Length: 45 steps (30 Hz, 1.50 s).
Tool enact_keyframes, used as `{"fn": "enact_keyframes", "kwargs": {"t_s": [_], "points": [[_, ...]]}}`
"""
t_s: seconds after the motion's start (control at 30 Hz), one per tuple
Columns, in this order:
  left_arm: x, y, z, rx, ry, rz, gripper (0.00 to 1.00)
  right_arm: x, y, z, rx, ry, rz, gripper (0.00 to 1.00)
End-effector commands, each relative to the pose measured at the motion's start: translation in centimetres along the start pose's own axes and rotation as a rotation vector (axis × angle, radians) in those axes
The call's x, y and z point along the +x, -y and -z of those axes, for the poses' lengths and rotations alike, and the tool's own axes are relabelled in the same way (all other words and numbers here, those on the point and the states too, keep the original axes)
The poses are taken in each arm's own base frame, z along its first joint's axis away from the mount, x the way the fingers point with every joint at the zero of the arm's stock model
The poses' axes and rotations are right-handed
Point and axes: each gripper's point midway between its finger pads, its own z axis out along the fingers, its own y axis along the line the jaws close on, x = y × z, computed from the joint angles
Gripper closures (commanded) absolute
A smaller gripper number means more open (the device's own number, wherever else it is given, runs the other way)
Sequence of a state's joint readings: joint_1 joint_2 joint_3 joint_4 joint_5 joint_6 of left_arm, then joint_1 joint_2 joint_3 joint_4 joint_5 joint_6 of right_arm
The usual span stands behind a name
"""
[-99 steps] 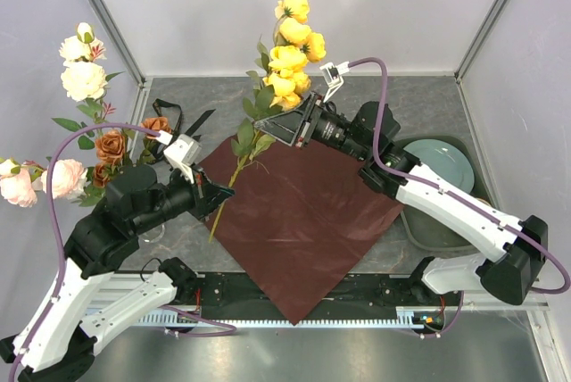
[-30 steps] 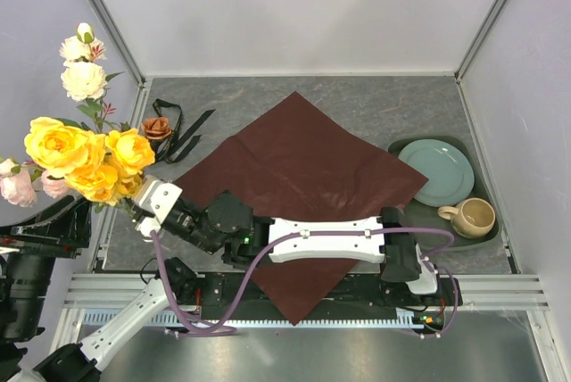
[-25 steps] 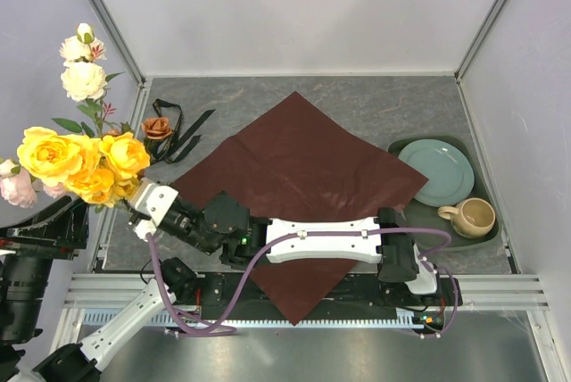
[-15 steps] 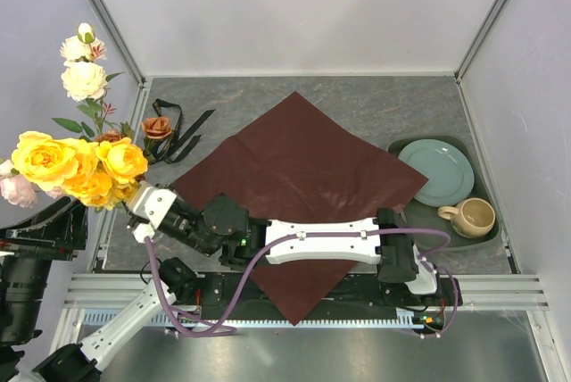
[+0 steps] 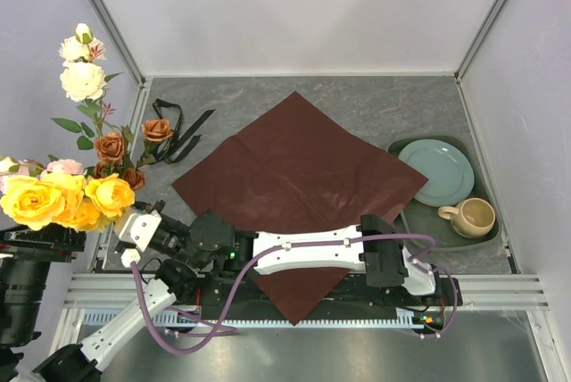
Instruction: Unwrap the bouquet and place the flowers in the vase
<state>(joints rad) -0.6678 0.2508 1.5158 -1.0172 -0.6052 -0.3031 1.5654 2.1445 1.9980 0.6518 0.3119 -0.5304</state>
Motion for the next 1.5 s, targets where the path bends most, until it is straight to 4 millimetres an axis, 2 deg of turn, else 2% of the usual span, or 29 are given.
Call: {"fn": "enact_keyframes", "kwargs": {"t_s": [0.0,0.43,0.73,1.1,1.47], "points": [[-0.5,-0.4,0.3,-0.007,0.019,-0.023,0.41,-2.9,0.5,-0.7,0.023,0.094,-0.004,0.96],[-0.3,-0.2,0.1,0.001,0.011,-0.025,0.40,-0.7,-1.1,-0.5,-0.008,0.073,-0.006,0.94],[-0.2,-0.1,0.2,0.005,0.010,-0.029,0.40,1.6,-2.7,-0.3,-0.059,0.028,0.012,0.93],[-0.2,-1.0,0.8,-0.012,0.023,-0.024,0.40,5.9,-4.6,0.1,-0.100,-0.055,0.033,0.91],[-0.3,-1.2,1.1,-0.013,0.026,-0.022,0.39,8.6,-5.8,-0.1,-0.099,-0.098,-0.013,0.90]]}}
